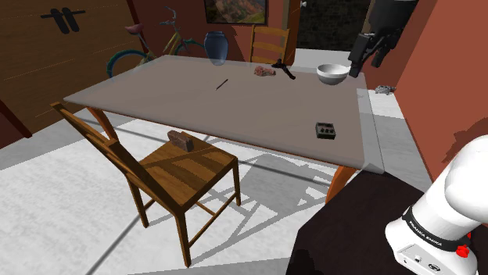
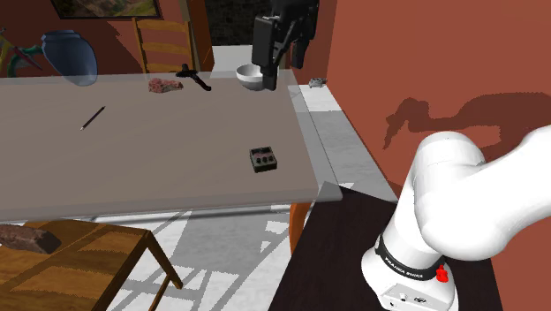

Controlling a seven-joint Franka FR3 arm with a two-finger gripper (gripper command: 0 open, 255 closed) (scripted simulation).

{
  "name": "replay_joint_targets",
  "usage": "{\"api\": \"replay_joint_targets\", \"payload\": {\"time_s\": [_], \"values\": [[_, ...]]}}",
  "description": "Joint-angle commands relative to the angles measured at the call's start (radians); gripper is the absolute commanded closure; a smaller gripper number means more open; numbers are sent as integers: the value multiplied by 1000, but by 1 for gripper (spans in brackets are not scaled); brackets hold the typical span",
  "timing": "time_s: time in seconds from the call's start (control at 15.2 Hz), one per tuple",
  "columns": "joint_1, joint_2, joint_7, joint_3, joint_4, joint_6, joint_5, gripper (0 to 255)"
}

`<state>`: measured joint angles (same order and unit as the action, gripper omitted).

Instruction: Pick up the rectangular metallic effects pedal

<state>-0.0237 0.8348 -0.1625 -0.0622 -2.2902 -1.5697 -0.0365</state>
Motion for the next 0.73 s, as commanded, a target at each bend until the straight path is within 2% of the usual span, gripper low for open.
{"api": "replay_joint_targets", "payload": {"time_s": [0.0,0.66], "values": [[0,0,0,0,0,0,0,0],[57,-237,33,150,-91,-202,50,0]]}}
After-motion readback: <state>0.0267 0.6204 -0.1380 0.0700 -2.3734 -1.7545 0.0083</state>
